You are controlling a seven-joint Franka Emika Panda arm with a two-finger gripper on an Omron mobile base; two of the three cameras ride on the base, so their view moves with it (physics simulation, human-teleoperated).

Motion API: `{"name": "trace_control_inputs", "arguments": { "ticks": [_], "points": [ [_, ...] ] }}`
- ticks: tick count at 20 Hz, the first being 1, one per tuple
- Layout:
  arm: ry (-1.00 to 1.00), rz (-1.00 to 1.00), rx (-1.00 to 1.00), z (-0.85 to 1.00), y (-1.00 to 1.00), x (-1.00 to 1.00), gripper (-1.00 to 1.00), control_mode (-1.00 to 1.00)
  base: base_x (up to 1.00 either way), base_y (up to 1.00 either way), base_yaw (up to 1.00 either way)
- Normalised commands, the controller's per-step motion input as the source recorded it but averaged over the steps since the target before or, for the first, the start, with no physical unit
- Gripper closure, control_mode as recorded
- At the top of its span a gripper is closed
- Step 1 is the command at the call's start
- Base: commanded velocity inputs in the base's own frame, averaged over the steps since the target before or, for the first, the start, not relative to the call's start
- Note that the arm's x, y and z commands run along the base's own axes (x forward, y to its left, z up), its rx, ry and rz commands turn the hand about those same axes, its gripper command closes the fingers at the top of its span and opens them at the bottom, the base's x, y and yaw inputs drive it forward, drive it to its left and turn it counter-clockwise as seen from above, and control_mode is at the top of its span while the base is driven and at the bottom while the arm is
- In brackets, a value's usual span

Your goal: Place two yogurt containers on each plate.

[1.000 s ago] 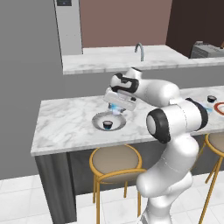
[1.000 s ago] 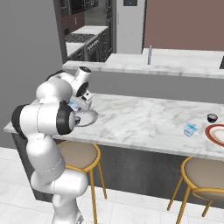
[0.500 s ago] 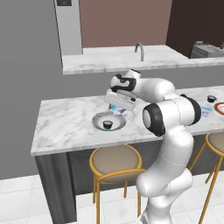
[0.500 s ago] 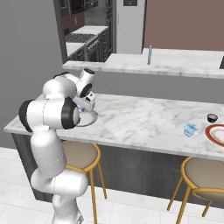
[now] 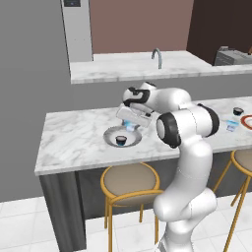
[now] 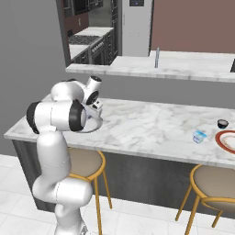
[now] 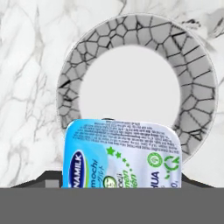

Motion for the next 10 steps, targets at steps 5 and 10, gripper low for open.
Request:
{"name": "trace_control_inputs", "arguments": {
  "ticks": [5,10],
  "points": [
    [0.0,0.02,0.0,-0.25,0.0,0.32,1.0,-1.0,0.0,0.0,0.0],
    [0.0,0.03,0.0,-0.21,0.0,0.3,1.0,-1.0,0.0,0.0,0.0]
  ]
}}
